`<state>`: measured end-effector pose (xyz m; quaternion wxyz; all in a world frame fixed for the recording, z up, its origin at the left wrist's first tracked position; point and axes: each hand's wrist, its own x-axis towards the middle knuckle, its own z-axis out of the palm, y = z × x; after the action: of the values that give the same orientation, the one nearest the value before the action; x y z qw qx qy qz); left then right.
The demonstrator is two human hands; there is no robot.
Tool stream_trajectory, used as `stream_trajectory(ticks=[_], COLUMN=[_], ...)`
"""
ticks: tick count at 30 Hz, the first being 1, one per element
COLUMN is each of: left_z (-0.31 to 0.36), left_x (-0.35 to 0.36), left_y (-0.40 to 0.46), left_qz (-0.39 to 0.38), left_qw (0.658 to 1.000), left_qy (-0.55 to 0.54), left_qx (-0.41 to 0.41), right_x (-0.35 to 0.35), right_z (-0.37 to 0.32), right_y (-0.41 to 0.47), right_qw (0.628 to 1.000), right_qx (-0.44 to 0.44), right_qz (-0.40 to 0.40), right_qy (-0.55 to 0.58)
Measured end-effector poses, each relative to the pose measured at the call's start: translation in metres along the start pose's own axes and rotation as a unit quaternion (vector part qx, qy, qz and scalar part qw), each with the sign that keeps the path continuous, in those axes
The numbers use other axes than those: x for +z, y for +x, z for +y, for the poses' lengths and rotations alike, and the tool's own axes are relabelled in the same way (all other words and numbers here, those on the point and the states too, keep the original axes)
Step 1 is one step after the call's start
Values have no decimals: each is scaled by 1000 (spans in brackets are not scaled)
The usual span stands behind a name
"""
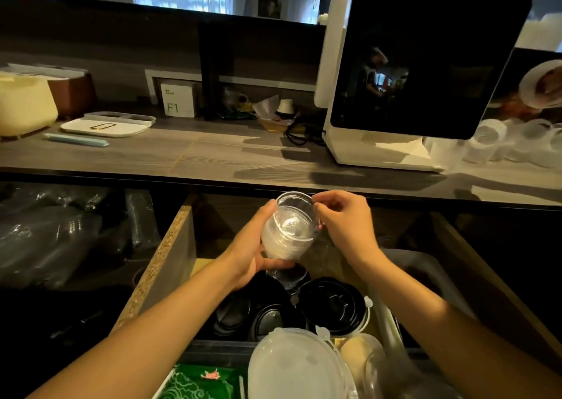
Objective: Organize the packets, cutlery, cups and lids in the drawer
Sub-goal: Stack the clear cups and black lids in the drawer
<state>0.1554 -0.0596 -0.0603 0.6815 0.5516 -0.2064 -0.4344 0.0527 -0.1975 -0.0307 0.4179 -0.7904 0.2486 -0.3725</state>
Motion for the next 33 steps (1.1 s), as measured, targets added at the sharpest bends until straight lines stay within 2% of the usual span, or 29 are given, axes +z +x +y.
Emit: stream_trajectory(ticks=[8,14,17,20,22,23,25,26,27,29,33], left_z=[0,1,0,5,9,10,11,11,11,9,9], left_x=[-3,-5,-6,-12,-19,-21,-24,-24,-24,-24,-23], left_y=[5,6,8,12,14,15,16,16,16,16,14], left_qz=[45,59,75,158,200,210,217,215,210,197,171], left_qw=[998,996,994,985,977,975,973,974,975,978,984], left_qy=[16,34,47,30,-3,-9,-12,-14,-16,-12,-28], left_qx=[51,66,64,69,70,72,76,76,75,69,29], right_x=[16,26,26,20,18,16,15,17,19,24,28], right_z=[0,12,11,14,26,34,45,49,52,56,66], right_y=[3,-3,-3,5,10,12,8,5,2,-1,4], right_qw=[998,997,991,967,972,975,928,901,886,883,886], right_qx=[-22,-35,23,143,184,168,96,66,58,78,87], right_qz=[-37,-75,-106,-153,-128,-142,-231,-269,-296,-315,-287], right_qy=[-38,12,81,146,72,-38,-274,-335,-354,-338,-353])
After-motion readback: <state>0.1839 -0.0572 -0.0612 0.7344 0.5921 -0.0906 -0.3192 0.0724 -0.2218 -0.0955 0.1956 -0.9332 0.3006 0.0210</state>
